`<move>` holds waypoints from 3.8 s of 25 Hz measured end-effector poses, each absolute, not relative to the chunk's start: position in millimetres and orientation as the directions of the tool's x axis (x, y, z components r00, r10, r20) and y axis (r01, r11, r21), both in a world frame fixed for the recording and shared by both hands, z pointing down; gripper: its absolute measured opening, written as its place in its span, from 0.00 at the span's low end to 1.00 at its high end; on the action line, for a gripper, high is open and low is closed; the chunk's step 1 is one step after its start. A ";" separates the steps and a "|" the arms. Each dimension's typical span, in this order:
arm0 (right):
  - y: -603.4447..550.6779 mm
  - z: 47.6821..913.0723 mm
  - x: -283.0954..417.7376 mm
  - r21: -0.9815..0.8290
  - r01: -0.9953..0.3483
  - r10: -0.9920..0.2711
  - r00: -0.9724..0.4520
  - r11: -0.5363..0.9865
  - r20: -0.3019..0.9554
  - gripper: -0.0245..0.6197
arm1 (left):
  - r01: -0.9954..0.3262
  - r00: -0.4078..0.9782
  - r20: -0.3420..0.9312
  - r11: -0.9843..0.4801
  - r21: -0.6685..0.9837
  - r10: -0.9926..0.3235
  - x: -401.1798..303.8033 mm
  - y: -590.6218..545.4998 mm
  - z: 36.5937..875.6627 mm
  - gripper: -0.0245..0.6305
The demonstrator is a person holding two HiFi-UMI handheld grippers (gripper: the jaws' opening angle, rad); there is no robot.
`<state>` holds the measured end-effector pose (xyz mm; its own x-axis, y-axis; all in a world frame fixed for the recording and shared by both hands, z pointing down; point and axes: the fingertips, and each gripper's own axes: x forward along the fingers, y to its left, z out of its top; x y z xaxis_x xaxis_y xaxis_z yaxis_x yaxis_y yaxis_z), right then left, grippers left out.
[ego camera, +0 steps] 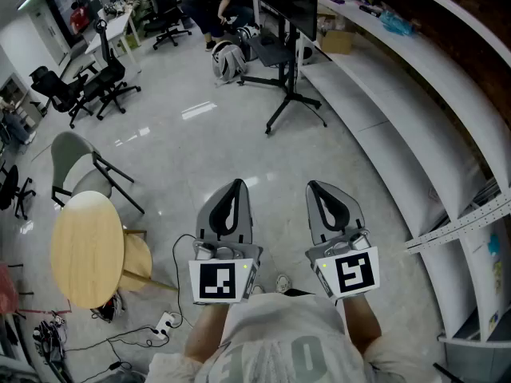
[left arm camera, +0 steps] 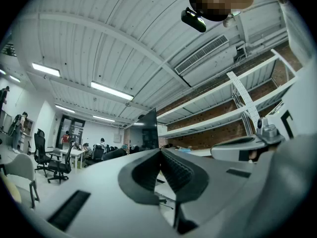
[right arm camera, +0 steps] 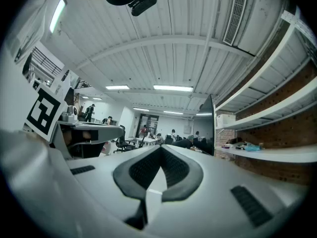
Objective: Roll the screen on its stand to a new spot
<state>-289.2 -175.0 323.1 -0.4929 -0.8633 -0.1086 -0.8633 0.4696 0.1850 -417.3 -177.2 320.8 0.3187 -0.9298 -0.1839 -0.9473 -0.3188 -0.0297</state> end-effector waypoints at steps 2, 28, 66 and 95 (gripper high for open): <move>-178.6 321.6 -281.9 0.181 -0.867 -0.865 -0.488 0.465 -0.116 0.06 | -0.946 0.322 -0.185 -0.321 -0.035 -0.929 -411.3 -179.5 320.5 0.06; -297.4 389.7 -220.3 0.185 -0.827 -0.833 -0.549 0.530 -0.069 0.07 | -0.960 0.278 -0.166 -0.278 -0.023 -0.946 -376.9 -303.3 356.1 0.06; -828.5 309.9 -148.5 0.196 -0.890 -0.881 -0.444 0.412 -0.165 0.07 | -0.914 0.381 -0.215 -0.401 0.056 -0.899 -266.0 -847.0 303.9 0.06; -995.5 308.2 -120.1 -0.024 -0.830 -0.826 -0.551 0.557 -0.118 0.39 | -0.897 0.434 -0.102 -0.440 0.037 -0.895 -132.3 -992.2 208.3 0.41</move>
<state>-120.1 -995.5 308.2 -0.5512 -0.8260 -0.1179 -0.8300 0.5572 -0.0237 -132.3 -992.2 208.3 0.4343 -0.8950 -0.1016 -0.8974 -0.4397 0.0371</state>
